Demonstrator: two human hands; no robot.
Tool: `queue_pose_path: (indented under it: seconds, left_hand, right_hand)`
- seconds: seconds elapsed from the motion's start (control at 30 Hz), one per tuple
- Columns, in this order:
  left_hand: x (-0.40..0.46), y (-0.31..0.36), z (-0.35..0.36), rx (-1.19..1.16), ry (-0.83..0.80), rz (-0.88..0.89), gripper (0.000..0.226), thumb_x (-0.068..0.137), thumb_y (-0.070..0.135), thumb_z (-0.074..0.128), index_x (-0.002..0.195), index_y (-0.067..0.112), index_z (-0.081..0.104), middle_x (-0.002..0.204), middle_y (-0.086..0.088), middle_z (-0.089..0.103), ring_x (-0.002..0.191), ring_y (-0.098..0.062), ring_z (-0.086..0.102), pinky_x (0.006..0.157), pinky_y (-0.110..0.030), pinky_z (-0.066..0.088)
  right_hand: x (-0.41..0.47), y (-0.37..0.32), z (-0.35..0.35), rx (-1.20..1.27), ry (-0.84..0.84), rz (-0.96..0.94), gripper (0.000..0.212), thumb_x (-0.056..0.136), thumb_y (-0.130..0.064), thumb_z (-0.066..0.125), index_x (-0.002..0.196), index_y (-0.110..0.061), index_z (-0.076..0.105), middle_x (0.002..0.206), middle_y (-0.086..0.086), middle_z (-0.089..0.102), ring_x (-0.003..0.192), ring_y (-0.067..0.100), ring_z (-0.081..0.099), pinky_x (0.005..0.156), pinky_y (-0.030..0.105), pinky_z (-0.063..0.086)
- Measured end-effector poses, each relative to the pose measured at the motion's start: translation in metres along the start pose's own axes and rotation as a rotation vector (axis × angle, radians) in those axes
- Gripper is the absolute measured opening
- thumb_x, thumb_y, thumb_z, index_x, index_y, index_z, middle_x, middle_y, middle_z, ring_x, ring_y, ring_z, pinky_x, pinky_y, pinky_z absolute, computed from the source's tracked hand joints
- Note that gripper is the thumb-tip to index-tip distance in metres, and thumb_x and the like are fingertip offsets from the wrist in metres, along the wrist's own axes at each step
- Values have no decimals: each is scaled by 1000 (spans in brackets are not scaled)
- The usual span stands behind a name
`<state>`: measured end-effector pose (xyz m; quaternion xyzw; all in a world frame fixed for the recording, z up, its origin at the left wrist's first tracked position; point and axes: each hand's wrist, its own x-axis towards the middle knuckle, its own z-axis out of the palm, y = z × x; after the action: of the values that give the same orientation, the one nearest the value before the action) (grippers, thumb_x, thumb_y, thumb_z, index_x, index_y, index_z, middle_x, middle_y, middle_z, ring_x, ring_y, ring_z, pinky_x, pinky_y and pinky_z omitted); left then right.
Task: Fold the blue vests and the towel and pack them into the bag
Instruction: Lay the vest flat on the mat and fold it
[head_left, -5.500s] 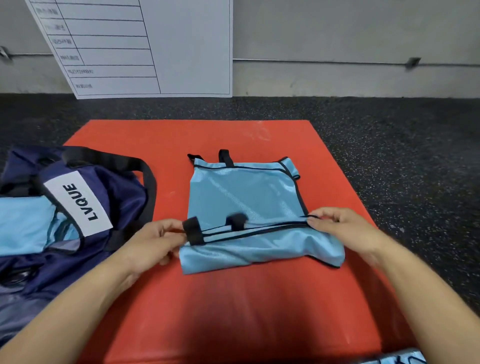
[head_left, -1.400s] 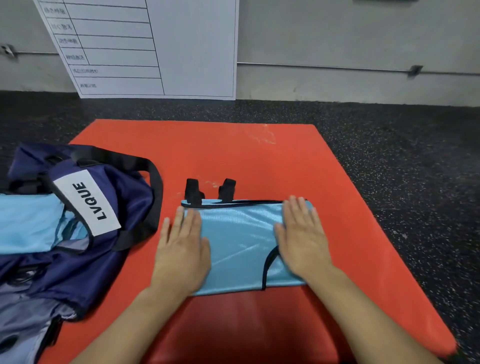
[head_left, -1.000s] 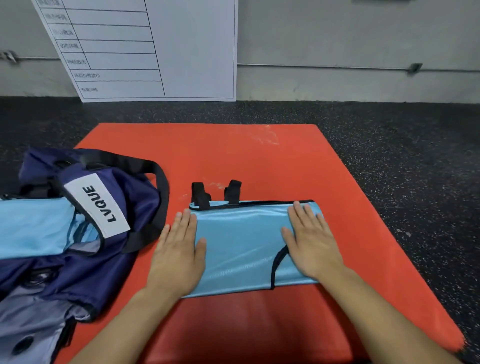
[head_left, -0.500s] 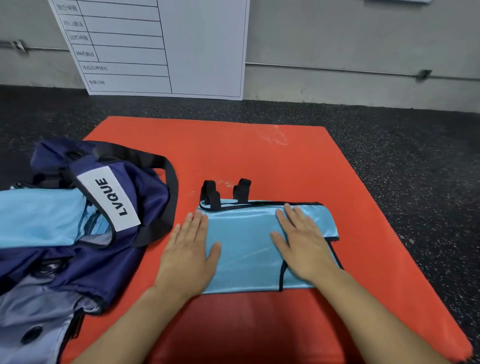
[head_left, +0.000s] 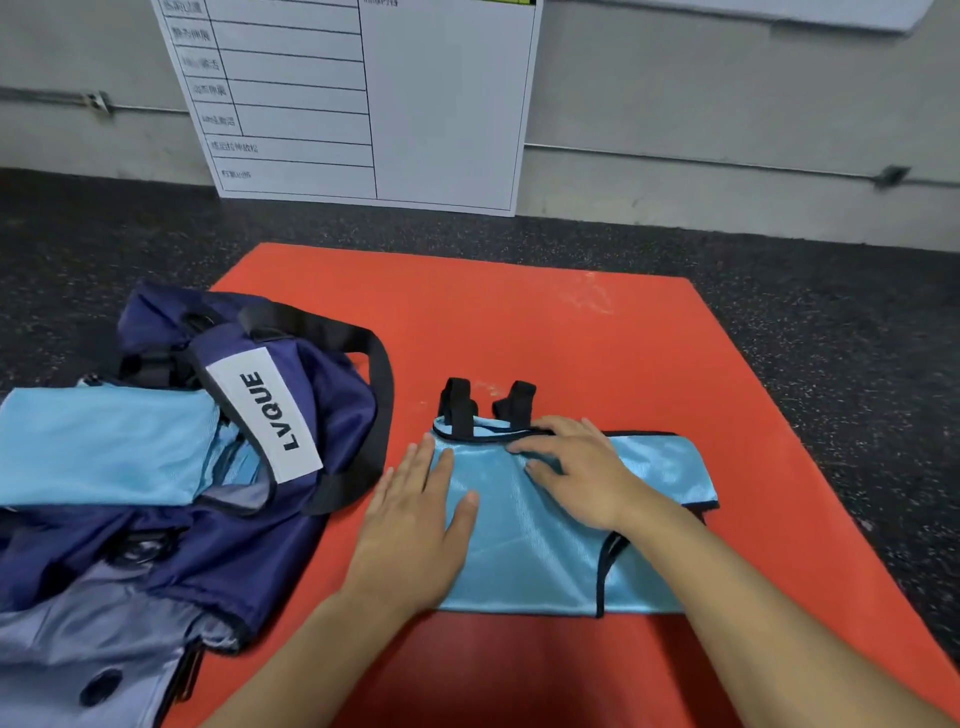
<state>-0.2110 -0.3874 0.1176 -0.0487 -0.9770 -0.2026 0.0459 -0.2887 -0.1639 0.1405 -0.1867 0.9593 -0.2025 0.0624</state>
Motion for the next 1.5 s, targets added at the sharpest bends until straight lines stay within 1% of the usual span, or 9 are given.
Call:
queue_pose_path:
  seconds: [0.17,0.3,0.43,0.6,0.83,0.97,1.3,1.4,1.5]
  left_hand:
    - [6,0,-3,3,-1,14,92,83,68,-2,161,25,20,170,4,-1,156,-10,-4,119,-25,-7]
    - [5,0,-1,15,-42,50,92,82,67,-5,162,25,13,170,7,-4,152,-3,-14,121,-26,-11]
    - [3,4,5,34,-64,73,90,83,66,-7,162,26,9,169,9,-5,151,-2,-18,122,-27,-14]
    - [-2,10,7,38,-87,157,86,86,65,-5,163,28,10,170,9,2,153,-3,-13,123,-29,-13]
    - [-7,34,15,-46,-66,271,74,95,64,10,161,31,20,168,9,16,154,-3,-4,124,-27,-7]
    - [-10,48,14,-43,-38,302,72,96,62,14,160,31,23,168,8,13,156,-7,1,127,-32,2]
    - [-41,55,14,44,-89,580,63,104,57,28,158,26,32,166,7,22,155,-7,6,124,-33,3]
    - [-56,60,15,52,-134,607,64,104,57,27,160,25,26,168,7,14,155,-5,0,124,-32,1]
    - [-74,68,19,48,-221,648,68,104,60,18,162,24,18,169,8,5,154,-2,-8,124,-32,-2]
  right_hand:
    - [5,17,-7,-139,91,206,50,101,-39,50,151,-35,45,156,-1,38,143,25,35,120,40,24]
    - [-3,33,-21,-163,123,503,55,103,-46,43,156,-36,34,164,5,28,149,28,26,117,46,26]
    - [-24,55,-35,-86,123,544,53,102,-54,44,154,-46,35,161,2,34,148,28,31,117,50,28]
    - [-70,67,-40,-142,99,471,47,101,-42,52,147,-43,48,145,-3,50,136,24,44,109,43,42]
    - [-126,59,-34,-206,156,371,43,100,-22,56,141,-34,58,138,-2,57,125,25,51,104,35,44]
    - [-147,55,-31,-158,144,331,45,97,-16,57,139,-32,60,130,-5,60,118,24,54,99,32,43]
    - [-202,16,-18,-74,45,160,53,99,-50,53,149,-34,48,135,-17,51,128,8,50,105,20,35]
    - [-213,12,-12,-276,149,57,60,95,-64,46,148,-37,48,154,-10,41,142,14,38,116,31,33]
    - [-216,10,-6,-287,91,-93,68,99,-69,37,158,-35,34,170,-11,13,156,8,7,126,35,9]
